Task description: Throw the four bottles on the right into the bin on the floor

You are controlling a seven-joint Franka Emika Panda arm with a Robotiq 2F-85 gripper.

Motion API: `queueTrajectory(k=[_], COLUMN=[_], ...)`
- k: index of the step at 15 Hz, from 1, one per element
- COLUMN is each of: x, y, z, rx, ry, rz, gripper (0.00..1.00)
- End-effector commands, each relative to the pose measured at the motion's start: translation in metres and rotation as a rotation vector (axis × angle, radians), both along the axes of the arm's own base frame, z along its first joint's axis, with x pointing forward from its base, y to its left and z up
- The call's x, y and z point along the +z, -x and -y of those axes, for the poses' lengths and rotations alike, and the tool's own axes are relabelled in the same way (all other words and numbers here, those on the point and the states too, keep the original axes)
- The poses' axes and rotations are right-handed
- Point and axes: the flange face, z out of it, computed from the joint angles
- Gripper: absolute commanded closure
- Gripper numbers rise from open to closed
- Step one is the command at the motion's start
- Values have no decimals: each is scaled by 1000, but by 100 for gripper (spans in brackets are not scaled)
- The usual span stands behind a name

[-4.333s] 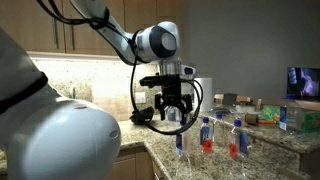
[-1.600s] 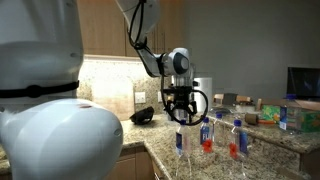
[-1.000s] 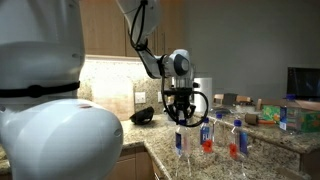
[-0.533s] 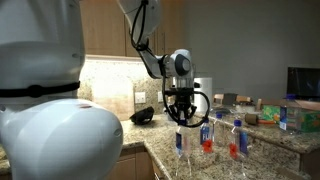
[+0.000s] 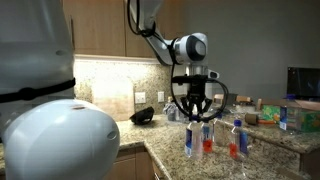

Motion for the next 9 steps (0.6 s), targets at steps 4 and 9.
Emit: queueTrajectory(k=[4,9], x=[34,43], y=[72,109], z=[128,205], rx=[-283,-543], ry=[-111,-163], rz=[6,118], gripper=[87,87])
